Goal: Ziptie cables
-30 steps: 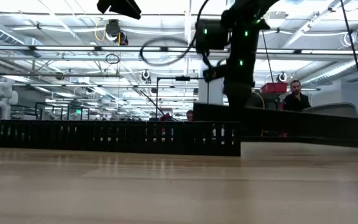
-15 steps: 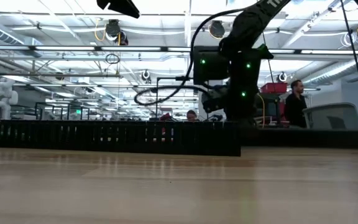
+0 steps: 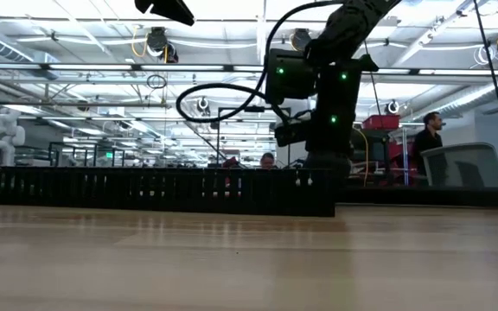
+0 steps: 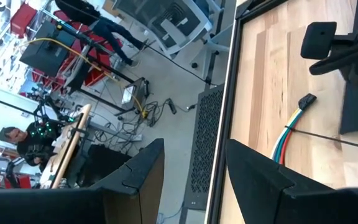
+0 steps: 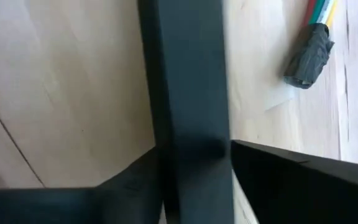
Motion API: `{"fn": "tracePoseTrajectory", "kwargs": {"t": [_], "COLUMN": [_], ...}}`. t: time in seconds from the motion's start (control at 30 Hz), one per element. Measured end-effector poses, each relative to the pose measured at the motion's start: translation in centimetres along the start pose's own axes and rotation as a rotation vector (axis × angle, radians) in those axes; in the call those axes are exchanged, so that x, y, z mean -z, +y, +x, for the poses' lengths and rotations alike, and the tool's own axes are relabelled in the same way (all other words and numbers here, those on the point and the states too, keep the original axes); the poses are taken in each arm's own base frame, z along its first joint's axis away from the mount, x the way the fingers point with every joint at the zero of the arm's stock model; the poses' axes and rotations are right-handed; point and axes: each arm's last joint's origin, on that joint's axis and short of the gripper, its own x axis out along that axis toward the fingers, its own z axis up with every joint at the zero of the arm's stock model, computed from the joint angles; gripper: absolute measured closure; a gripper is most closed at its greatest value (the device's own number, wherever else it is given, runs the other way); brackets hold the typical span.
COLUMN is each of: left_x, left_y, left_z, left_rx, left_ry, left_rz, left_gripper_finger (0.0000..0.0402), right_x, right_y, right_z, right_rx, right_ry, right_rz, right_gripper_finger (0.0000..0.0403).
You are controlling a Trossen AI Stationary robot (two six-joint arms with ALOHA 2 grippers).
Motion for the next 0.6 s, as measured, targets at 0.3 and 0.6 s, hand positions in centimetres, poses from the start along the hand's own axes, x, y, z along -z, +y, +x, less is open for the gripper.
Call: {"fn": "tracePoseTrajectory", "kwargs": {"t": [0.3,0.6], "left_x": [0.2,1.7], "left_y": [0.2,-0.3], "left_z": [0.1,-0.8], "left_rx": [-0.01,0.142], "left_ry": [0.011,0.068], "left_rz": [-0.004,0.005], "left_gripper_finger": [0.0232,0.0232], "right_x": [0.4,-0.2], "right_y": [0.2,-1.7], "right_z": [-0.2,-4.0], "right_rx": [-0.114,-0.248], "right_ry": [0.058,-0.054], "right_rz": [-0.014,0.02], "right_gripper_finger": [0.0154,0.0157]}}
